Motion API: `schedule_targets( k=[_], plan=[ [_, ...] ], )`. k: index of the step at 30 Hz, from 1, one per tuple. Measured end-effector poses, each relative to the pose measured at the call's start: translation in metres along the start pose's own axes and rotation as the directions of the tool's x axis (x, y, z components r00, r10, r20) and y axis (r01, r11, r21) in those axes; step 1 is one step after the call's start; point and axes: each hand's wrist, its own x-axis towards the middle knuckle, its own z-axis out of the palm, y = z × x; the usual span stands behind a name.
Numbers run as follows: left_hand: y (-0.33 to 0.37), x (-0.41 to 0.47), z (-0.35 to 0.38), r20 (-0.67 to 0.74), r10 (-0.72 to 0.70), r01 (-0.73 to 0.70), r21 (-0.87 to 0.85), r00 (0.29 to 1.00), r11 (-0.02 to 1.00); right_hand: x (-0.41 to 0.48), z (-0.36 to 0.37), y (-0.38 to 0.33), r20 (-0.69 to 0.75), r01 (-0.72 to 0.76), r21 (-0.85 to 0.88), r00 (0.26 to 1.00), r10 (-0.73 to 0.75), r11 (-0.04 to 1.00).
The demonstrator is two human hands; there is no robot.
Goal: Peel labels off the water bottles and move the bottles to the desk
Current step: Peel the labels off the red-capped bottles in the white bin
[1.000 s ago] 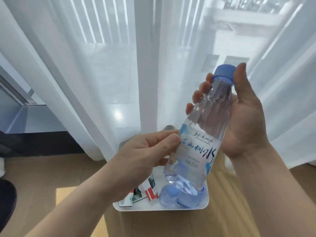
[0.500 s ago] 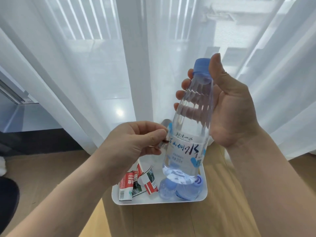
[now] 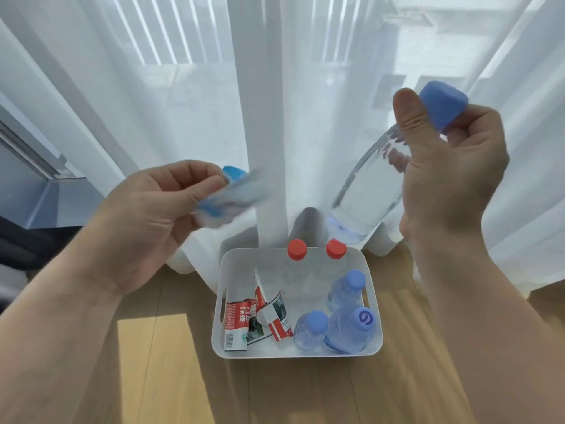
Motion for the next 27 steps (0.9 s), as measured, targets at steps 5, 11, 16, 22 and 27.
schedule_targets(
  k=[5,11,16,22,27],
  plan=[
    [-0.031,0.012,-0.014,-0.097,0.143,-0.003,0.819,0.985,0.574,0.008,-0.012,0.002,0.032,0.004,-0.043,0.999,-0.003,0.999],
    [-0.086,0.039,-0.012,0.012,-0.017,-0.008,0.980,1.000,0.200,-0.003,-0.008,-0.003,0.198,-0.006,-0.042,0.980,0.015,0.999],
    [-0.105,0.044,-0.009,0.014,-0.036,-0.008,0.988,0.999,0.154,-0.011,-0.007,0.001,0.328,-0.060,-0.167,0.938,0.113,0.984],
    [-0.115,0.048,-0.012,-0.036,-0.060,0.041,0.996,0.998,0.083,-0.016,-0.010,0.012,0.417,-0.028,-0.337,0.892,0.176,0.941],
    [-0.110,0.050,-0.017,-0.088,-0.075,0.090,0.996,0.993,0.015,-0.019,-0.016,0.025,0.511,-0.033,-0.495,0.797,0.322,0.868]
  ],
)
